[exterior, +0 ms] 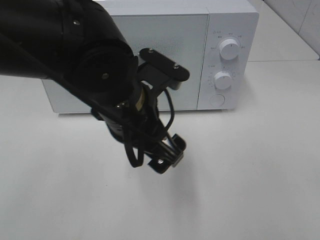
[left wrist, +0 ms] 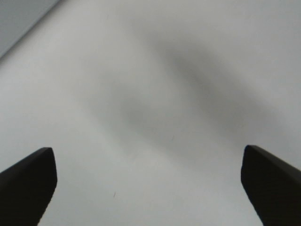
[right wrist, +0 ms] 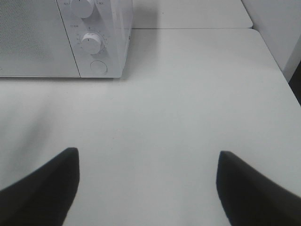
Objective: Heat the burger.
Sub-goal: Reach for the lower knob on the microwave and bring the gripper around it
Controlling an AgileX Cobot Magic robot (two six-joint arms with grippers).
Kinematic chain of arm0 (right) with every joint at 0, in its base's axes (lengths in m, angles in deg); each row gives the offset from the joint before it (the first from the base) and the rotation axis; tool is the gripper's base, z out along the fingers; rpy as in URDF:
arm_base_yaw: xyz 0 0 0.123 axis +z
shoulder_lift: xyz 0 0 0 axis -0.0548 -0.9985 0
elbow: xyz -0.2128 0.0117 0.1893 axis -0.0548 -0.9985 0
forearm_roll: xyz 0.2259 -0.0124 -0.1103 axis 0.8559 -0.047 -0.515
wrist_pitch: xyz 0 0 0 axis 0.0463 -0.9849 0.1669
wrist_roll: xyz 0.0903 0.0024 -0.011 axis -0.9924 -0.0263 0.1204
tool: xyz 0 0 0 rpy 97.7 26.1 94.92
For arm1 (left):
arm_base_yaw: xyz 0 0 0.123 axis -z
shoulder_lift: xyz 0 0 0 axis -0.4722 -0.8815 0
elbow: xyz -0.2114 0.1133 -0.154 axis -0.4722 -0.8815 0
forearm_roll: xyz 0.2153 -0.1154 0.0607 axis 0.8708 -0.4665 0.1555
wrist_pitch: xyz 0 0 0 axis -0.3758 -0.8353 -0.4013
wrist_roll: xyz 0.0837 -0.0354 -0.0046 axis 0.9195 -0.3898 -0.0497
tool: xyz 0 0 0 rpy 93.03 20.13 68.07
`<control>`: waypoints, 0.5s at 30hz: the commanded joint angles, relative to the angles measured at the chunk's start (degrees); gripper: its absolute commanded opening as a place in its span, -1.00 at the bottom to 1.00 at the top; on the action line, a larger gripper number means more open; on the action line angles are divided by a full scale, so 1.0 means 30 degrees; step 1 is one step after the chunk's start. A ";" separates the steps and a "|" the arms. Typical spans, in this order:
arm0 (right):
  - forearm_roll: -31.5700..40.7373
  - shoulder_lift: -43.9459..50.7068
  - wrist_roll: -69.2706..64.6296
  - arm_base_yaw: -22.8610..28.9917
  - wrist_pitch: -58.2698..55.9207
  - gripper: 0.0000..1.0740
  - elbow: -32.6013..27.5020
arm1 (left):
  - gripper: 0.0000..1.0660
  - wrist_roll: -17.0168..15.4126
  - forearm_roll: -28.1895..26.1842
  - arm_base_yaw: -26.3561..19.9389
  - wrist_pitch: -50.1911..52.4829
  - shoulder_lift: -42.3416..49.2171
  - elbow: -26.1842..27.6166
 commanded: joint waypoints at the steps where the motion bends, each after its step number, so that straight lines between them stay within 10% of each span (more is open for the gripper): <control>1: 0.0038 0.0592 -0.0038 -0.0095 0.0134 0.33 -0.0038 | 0.89 0.0076 -0.0191 0.0115 -0.2941 0.0497 -0.0038; 15: 0.0038 0.0592 -0.0038 -0.0095 0.0134 0.33 -0.0038 | 0.89 0.3075 -0.1337 -0.3209 -0.6818 0.2597 0.0000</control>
